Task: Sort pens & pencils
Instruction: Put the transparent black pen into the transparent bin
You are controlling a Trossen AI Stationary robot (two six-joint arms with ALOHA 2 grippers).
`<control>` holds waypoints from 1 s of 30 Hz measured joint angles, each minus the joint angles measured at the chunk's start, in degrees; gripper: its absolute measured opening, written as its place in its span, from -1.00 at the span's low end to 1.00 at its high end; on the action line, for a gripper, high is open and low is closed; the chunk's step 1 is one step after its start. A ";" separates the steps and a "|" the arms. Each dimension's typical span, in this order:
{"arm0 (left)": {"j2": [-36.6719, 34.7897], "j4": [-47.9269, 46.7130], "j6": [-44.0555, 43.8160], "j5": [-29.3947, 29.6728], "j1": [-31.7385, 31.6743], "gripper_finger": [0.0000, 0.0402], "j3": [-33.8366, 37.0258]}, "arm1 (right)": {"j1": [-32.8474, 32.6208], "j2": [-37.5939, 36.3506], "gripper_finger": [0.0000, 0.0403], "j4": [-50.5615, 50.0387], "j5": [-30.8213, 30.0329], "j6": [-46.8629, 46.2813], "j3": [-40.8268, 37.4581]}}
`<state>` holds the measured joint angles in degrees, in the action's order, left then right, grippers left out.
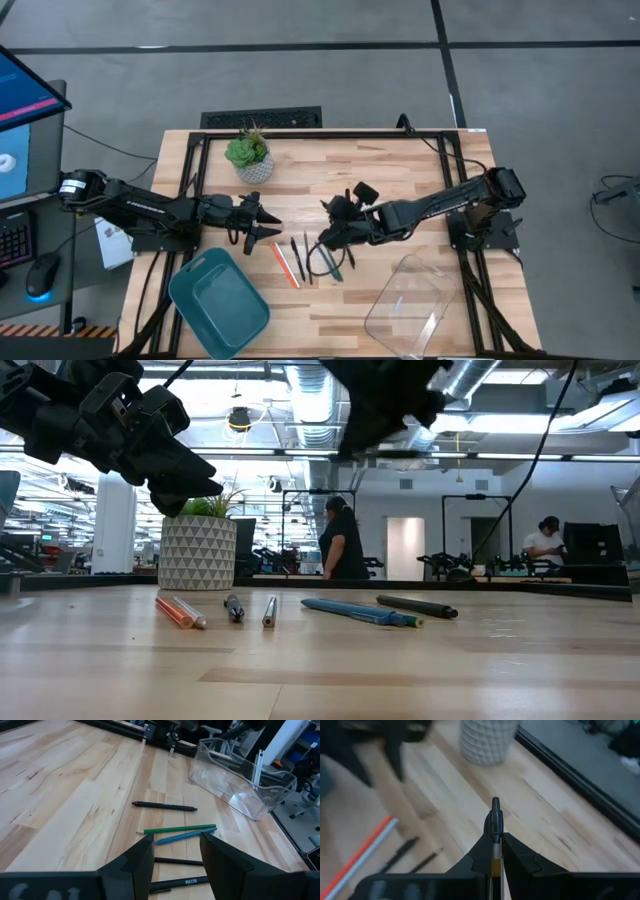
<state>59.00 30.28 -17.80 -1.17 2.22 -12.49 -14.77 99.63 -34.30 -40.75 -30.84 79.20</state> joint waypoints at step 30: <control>0.00 -0.32 0.00 -0.01 0.02 -0.26 0.00 | -17.20 0.00 -0.70 -2.65 0.18 10.44 10.09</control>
<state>59.00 29.96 -17.80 -1.18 2.23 -12.49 -31.97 99.63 -36.95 -40.58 -20.40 89.30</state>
